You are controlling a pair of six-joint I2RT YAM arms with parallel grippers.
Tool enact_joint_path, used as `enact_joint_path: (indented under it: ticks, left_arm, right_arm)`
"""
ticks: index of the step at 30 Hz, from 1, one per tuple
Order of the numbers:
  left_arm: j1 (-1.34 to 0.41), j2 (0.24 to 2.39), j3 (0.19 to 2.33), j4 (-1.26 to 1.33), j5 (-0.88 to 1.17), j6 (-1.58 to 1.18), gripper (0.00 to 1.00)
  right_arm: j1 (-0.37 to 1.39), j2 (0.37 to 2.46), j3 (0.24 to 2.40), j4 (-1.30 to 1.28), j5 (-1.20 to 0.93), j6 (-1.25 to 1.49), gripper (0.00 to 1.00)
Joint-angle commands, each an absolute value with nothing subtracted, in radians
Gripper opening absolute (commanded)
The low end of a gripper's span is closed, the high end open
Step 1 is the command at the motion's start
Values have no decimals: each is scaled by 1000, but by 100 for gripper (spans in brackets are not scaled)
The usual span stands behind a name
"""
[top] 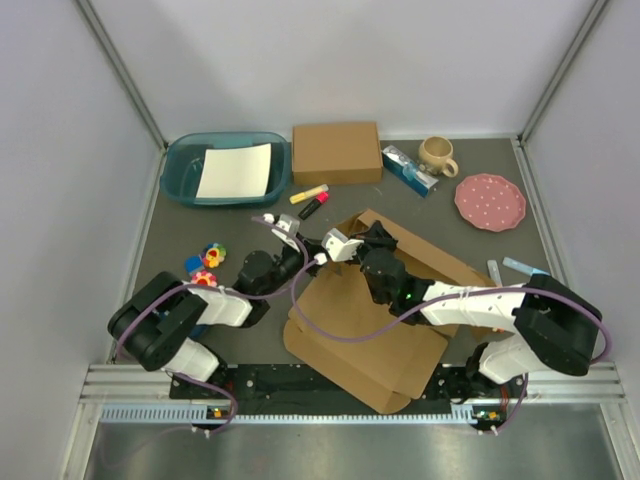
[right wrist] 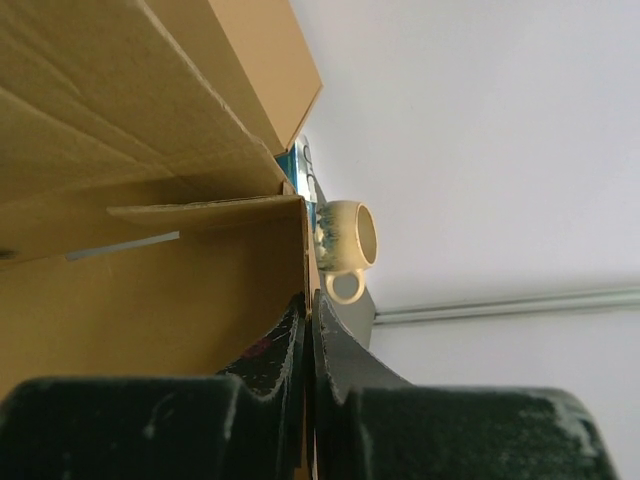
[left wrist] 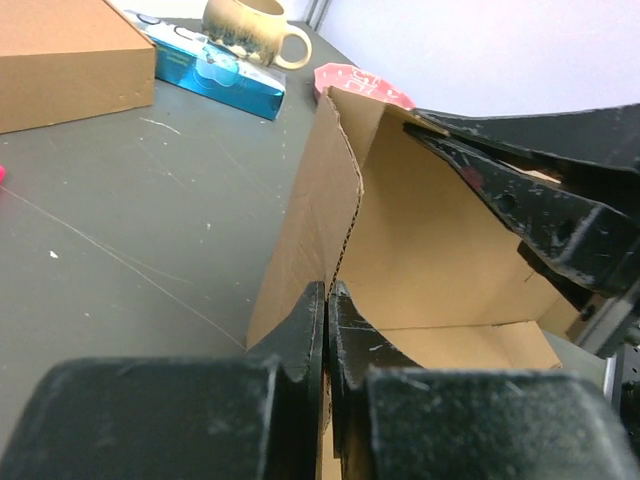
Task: Fold the paper box
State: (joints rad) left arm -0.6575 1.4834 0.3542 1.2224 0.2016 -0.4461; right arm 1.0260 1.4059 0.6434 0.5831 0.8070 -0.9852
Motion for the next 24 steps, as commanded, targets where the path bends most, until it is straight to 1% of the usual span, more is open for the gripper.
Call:
enact_joint_path:
  ticks: [1, 13, 17, 24]
  left_arm:
    - [-733, 1471, 345, 1388, 157, -451, 0]
    - [-795, 1663, 333, 1597, 101, -518, 0]
    - [-802, 1681, 341, 1601, 89, -519, 0]
    - [-804, 1652, 316, 1565, -24, -465, 0]
  right_arm:
    - [1035, 1442, 643, 529, 865, -939, 0]
    - [1068, 1413, 615, 540, 896, -900, 0]
    - [1078, 1399, 609, 538, 908, -884, 5]
    - [1091, 1348, 606, 497, 910, -847, 19]
